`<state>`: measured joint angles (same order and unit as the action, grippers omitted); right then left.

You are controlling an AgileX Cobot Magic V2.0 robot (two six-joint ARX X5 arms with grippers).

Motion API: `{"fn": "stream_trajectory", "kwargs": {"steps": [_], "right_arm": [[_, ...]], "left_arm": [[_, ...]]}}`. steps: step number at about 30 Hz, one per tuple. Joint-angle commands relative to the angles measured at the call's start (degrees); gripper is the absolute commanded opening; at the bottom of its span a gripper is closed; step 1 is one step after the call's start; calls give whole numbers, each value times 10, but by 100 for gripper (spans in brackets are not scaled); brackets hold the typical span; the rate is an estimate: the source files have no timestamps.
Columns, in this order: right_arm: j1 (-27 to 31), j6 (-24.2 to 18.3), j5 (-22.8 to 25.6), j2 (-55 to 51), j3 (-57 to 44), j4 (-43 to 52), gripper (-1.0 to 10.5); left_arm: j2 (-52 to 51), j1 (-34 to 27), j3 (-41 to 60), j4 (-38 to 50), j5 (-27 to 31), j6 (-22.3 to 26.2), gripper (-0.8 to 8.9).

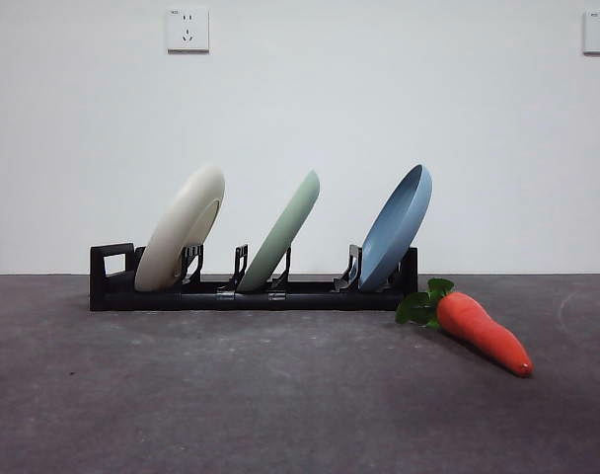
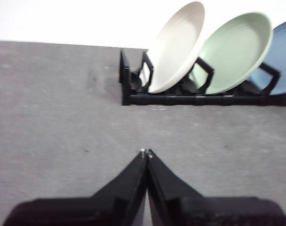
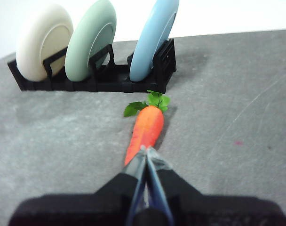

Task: Take the green plate from the plate rack,put the plate on the table,take the carrot from the table,put the carrot in the plate

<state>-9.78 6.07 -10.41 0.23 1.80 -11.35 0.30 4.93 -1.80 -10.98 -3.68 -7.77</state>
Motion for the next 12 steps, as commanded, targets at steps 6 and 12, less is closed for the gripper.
{"fn": "stream_trajectory", "kwargs": {"steps": [6,12], "right_arm": [[0,106,3,0,57,6,-13],[0,114,-1,45,140,-21,-13]], "left_arm": [[4,-2,-64,-15,-41,-62,-6],[45,-2,-153,-61,-70,-62,-7]]}}
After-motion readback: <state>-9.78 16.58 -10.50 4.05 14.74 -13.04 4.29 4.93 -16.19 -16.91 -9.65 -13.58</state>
